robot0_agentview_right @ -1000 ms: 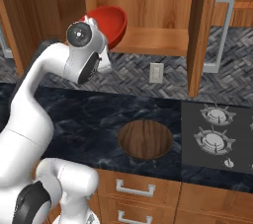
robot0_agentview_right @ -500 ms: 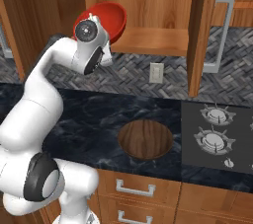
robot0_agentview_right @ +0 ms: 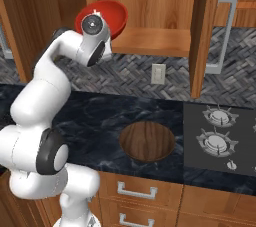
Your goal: Open the cabinet. Pick the bowls from the counter and place them in the cabinet. Then close the cabinet.
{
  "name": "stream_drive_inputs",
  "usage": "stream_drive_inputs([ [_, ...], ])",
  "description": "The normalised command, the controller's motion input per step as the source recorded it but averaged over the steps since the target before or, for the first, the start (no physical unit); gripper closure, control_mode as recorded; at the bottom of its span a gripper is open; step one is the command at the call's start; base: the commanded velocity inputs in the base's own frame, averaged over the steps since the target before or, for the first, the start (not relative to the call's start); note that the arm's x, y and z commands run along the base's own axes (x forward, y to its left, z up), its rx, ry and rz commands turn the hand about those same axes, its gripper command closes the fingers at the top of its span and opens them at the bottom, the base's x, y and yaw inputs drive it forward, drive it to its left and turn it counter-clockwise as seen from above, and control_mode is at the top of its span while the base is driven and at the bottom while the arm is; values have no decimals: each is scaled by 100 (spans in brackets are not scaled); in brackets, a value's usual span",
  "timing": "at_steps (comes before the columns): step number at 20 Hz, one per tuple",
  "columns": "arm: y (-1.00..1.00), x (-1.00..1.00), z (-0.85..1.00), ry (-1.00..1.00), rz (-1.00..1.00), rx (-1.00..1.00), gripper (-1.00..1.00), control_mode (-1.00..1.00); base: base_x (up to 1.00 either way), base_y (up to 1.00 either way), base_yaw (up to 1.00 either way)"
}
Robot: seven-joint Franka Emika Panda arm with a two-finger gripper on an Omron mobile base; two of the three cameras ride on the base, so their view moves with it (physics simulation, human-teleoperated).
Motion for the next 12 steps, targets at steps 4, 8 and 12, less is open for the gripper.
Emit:
stream_drive_inputs([
  [4, 12, 44, -5, 15, 4, 10, 100, -100, 0, 0, 0],
  [8, 2, 12, -16, 6, 1, 3, 100, -100, 0, 0, 0],
  [12, 0, -12, -18, 0, 0, 0, 100, -100, 0, 0, 0],
])
